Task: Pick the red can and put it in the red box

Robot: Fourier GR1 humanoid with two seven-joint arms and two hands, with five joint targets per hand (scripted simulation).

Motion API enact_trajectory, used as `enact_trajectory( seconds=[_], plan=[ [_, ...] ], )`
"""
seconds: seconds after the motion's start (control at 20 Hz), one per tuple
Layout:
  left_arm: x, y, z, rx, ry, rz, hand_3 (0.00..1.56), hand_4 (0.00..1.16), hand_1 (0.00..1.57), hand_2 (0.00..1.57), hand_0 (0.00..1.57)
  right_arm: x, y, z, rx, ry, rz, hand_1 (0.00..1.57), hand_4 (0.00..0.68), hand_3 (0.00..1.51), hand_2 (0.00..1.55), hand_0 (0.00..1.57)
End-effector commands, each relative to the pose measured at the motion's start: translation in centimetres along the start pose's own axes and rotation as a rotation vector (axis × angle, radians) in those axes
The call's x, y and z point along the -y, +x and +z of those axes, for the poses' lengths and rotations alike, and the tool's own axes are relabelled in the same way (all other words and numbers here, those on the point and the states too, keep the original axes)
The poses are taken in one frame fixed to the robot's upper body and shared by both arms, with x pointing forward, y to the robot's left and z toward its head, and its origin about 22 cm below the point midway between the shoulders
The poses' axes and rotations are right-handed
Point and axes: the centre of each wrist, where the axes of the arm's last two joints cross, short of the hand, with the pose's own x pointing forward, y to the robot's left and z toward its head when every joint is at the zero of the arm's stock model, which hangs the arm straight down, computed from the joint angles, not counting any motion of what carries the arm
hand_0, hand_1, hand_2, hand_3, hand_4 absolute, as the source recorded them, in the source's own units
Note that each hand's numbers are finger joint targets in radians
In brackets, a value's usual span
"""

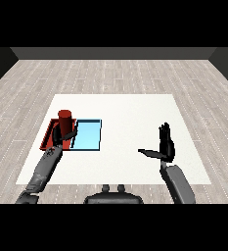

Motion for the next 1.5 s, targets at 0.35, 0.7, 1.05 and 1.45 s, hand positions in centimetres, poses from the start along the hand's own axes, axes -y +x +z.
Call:
enact_trajectory(
  seconds=[0.35,0.7,1.05,1.45],
  plan=[
    [-2.4,-5.4,-3.7,-0.225,0.064,-0.199,1.49,1.06,1.57,1.56,1.57,1.0,-1.1,-0.5,-0.059,-0.036,0.092,0.00,0.000,0.00,0.00,0.00],
    [-1.1,-6.9,-2.8,-0.477,0.064,-0.355,0.49,0.74,0.69,0.72,0.69,1.1,-4.2,-1.7,-0.087,-0.051,0.029,0.00,0.000,0.00,0.00,0.00],
    [-2.8,-8.6,-1.7,-0.648,0.123,-0.305,0.34,0.68,0.89,0.88,0.89,2.4,-4.2,-2.7,-0.058,-0.056,0.027,0.00,0.000,0.00,0.00,0.00],
    [-4.6,-8.5,-2.2,-0.737,0.029,-0.299,0.00,0.00,0.00,0.00,0.00,2.8,-4.9,-2.6,-0.057,-0.070,0.027,0.00,0.000,0.00,0.00,0.00]
  ],
)
